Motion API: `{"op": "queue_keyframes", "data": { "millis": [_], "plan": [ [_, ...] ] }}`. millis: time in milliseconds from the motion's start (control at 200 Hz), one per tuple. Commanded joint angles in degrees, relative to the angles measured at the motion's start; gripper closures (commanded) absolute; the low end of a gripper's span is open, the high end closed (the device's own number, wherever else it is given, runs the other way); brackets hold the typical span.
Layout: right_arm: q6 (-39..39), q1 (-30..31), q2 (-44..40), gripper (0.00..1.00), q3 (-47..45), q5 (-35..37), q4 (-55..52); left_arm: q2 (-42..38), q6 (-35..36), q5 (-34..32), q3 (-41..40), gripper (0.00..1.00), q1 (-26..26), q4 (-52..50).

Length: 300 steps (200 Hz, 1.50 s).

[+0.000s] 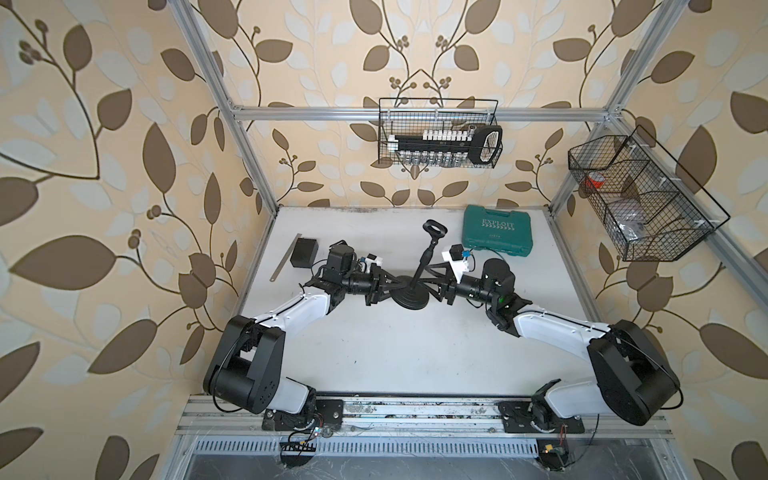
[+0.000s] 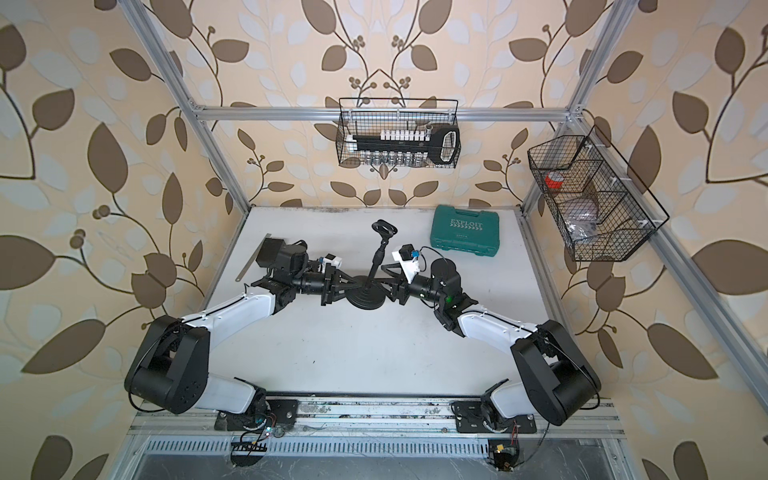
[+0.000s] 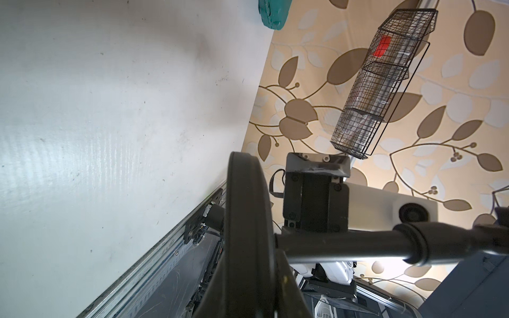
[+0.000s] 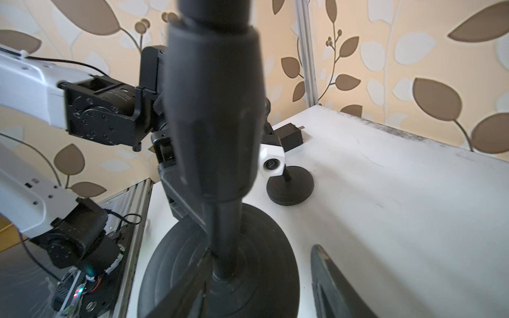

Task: Assemble a microphone stand
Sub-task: Screw the microphone stand pole into the microphone stand base.

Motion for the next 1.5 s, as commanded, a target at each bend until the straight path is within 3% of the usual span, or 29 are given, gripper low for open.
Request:
{"op": "queue_keyframes", "data": {
  "millis": [0,100,150,240,375,580,615,710,790,880,950,1065,1145,1190,1210,1235,1270,1355,1494],
  "plan": [
    [2.32,-0.01,2.42,0.61,1.77,-5.64,6.16,-1.18,1.83,4.96,2.62,1.0,-0.28,1.61],
    [3.96,0.41,3.56,0.78,1.04,-3.63,8.6,-1.25,1.65,4.1,2.62,1.0,-0.32,1.82],
    [4.24,0.96,3.97,0.76,0.85,-3.05,8.77,-1.19,1.73,3.86,2.76,1.0,-0.32,1.79],
    [3.99,2.06,4.9,0.6,1.02,-2.98,8.81,-0.75,1.59,3.77,3.04,1.0,-0.41,1.78],
    [3.73,3.26,5.95,0.6,1.5,-3.24,9.34,-0.3,1.48,3.86,3.13,1.0,-0.76,1.8],
    [4.22,4.43,5.99,1.0,1.21,0.45,10.02,-0.72,1.47,2.53,2.64,1.0,-0.76,2.15],
    [4.48,5.03,5.82,1.0,0.75,2.82,10.2,-0.74,1.39,2.02,2.49,1.0,-0.76,2.47],
    [5.27,8.22,4.67,1.0,-0.97,14.89,9.46,-0.91,0.3,-0.15,2.1,1.0,-0.85,4.56],
    [6.12,15.36,2.11,1.0,-1.01,37.45,1.47,-1.33,-2.2,-3.08,1.01,1.0,-1.01,8.58],
    [13.86,24.18,0.82,1.0,1.14,66.71,-10.68,-2.12,-4.12,-7.48,0.31,1.0,-2.08,12.79],
    [17.41,27.82,2.11,1.0,1.27,75.8,-11.28,-2.92,-3.11,-10.91,0.98,1.0,-3.35,12.26],
    [18.3,27.94,2.96,1.0,1.55,73.74,-10.23,-3.19,-0.27,-14.61,2.98,1.0,-4.88,7.78],
    [14.53,25.42,1.99,0.99,1.39,62.79,-8.15,-3.06,-0.05,-15.78,3.2,1.0,-4.91,6.95],
    [13.38,22.84,1.11,0.76,1.25,54.44,-8.27,-2.98,0.44,-16.62,3.36,1.0,-4.89,6.19],
    [12.71,21.72,0.58,0.58,0.93,50.65,-8.14,-2.93,0.77,-16.87,3.51,1.0,-4.94,5.77],
    [11.89,20.44,-0.1,0.43,0.53,46.79,-8.19,-2.93,1.4,-17.2,3.74,1.0,-4.9,5.11],
    [10.26,18.92,-1.38,0.31,-0.33,42.11,-8.18,-2.84,2.69,-17.83,4.36,1.0,-4.9,3.78],
    [6.51,16.39,-5.35,0.17,-3.12,36.44,-10.21,-2.77,6.7,-21.3,6.33,1.0,-4.98,-1.46],
    [4.74,12.91,-12.75,0.15,-8.75,36.2,-16.44,-0.42,11.1,-24.04,8.98,1.0,-5.41,-3.91]
  ]
}}
